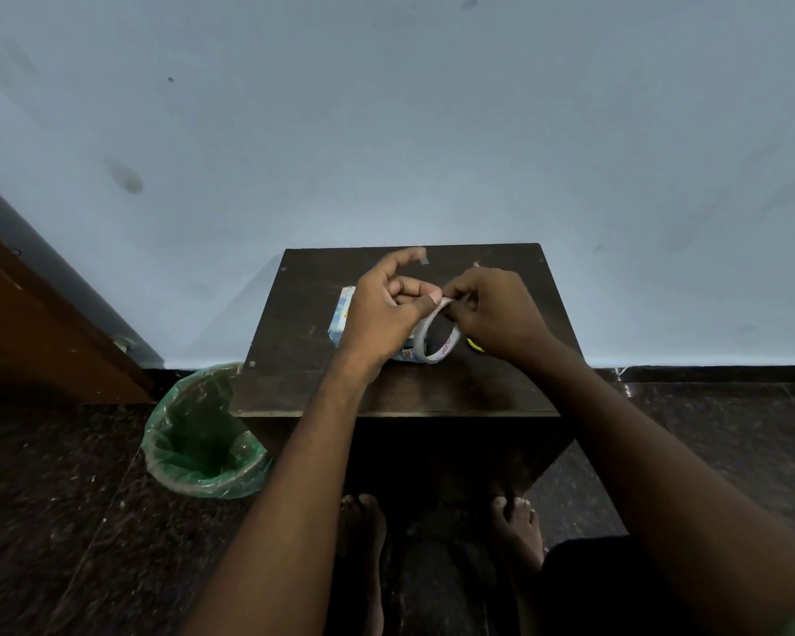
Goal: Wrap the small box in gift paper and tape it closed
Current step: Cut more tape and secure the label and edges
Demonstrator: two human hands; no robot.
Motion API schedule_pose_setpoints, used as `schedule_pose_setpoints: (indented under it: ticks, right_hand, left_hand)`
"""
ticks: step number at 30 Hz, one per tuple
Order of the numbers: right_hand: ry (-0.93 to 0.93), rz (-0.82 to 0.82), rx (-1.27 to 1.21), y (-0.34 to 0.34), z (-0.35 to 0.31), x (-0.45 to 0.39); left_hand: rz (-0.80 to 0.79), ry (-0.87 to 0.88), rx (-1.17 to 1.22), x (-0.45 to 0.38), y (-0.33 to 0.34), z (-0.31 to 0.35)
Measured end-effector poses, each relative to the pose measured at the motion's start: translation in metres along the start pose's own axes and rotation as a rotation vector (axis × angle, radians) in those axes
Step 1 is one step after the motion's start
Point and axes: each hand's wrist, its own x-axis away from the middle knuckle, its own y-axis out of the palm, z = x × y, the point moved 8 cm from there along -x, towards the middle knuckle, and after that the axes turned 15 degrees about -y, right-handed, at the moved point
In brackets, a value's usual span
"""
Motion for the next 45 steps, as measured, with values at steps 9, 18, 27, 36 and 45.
schedule_pose_setpoints:
  ticks: [9,18,27,36,45]
  right_hand:
    - [-0.051,0.21,0.091,-0.019,-0.012,0.001]
    - [-0.083,0.22,0.094,-0.024,-0.014,0.0]
    - [0.118,0.347,0.162,-0.048,0.011,0.003]
    - [0.144,-0.15,0.273,0.011,0.022,0.008]
    - [0.086,0.173,-0.111,-0.001,-0.024,0.007]
  left_hand:
    - [0.059,-0.191,0.201,0.0,-0.003,-0.005]
    - [0.117,-0.121,0.054,-0.004,-0.009,-0.007]
    - [0.155,0.022,-0.233,-0.002,-0.026,0.0]
    - [0.07,0.096,-0.366,0.008,-0.027,-0.001]
    - [0.027,0.11,-0.253,0.006,-0.041,-0.005]
